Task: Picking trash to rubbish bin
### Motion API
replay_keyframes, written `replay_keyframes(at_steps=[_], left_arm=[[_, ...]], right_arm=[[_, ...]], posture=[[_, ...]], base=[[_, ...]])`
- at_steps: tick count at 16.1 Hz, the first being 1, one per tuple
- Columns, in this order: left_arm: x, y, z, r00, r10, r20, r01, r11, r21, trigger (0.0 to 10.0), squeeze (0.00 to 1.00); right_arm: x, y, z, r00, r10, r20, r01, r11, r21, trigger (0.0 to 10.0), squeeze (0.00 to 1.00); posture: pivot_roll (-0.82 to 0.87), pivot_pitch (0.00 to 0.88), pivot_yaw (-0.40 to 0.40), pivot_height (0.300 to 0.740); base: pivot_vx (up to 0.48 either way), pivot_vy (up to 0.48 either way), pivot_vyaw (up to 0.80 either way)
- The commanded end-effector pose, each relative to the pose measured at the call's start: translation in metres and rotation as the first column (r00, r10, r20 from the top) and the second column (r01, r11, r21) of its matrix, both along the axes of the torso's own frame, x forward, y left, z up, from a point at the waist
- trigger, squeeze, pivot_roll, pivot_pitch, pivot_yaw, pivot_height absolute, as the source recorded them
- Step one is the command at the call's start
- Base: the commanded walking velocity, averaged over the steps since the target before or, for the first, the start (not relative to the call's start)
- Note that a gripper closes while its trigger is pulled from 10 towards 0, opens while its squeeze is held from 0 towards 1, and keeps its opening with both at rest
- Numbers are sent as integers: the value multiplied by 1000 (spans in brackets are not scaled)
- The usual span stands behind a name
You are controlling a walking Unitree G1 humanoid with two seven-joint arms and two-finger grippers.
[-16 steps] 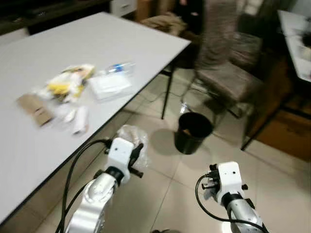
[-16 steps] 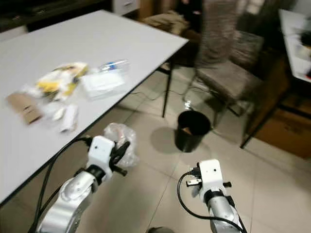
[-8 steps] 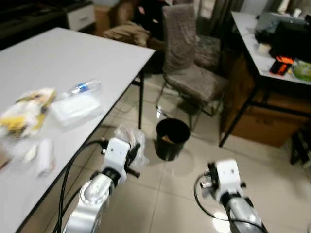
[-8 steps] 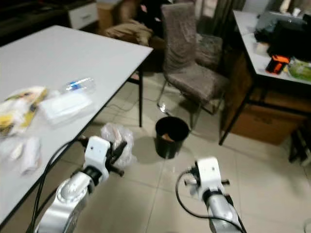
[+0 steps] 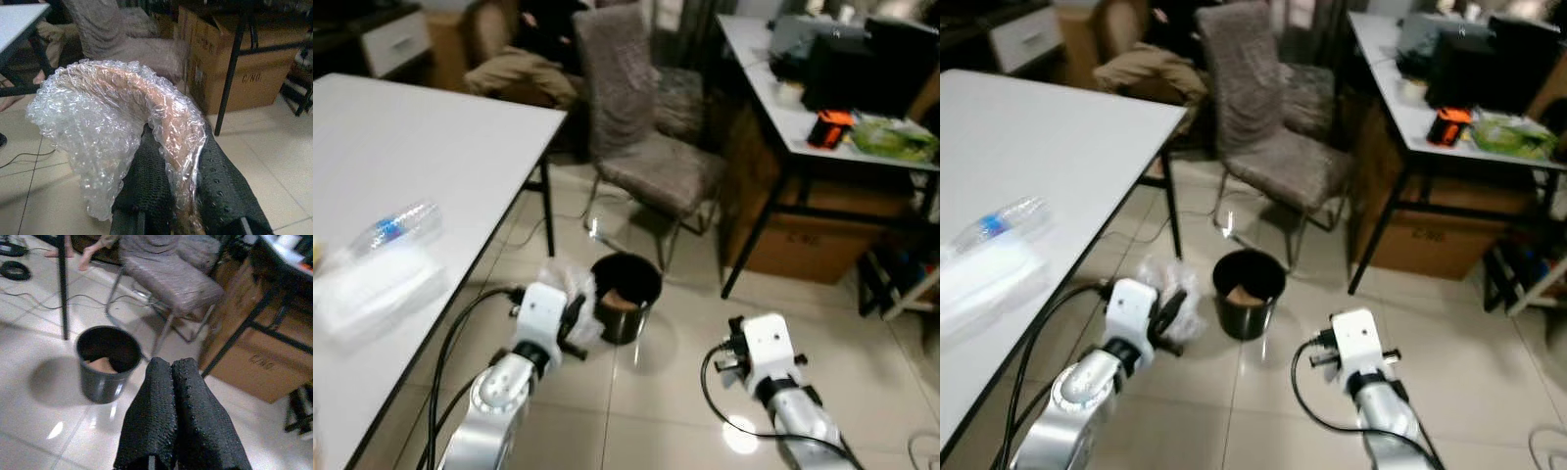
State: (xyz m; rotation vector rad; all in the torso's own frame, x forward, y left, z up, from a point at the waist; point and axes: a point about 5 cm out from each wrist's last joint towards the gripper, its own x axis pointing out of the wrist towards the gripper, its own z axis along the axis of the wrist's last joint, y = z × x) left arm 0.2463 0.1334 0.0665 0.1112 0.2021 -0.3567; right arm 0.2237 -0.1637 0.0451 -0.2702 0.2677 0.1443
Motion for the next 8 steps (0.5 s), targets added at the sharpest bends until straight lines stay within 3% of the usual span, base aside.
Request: replay_keyframes(at_steps=[1, 3, 8], left_arm=[[1, -12, 0, 1000, -29, 10, 29, 1000, -9, 10000, 0], [-1, -12, -4, 999, -30, -8, 30, 999, -10, 10000, 0], [2, -11, -5, 999, -33, 3, 33, 999, 15, 10000, 0]], right_arm=[[3, -11, 0, 1000, -25, 13, 25, 999, -45, 10000, 0], [10, -12, 2, 998, -32, 61, 38, 994, -107, 10000, 0], [15, 0, 4, 997, 26, 69, -22, 998, -59, 10000, 0]], posture=[[-141, 0, -58, 740], [-141, 0, -58, 740], [-139, 0, -60, 740]], base=[[371, 0, 0], [368, 0, 0], [369, 0, 0]])
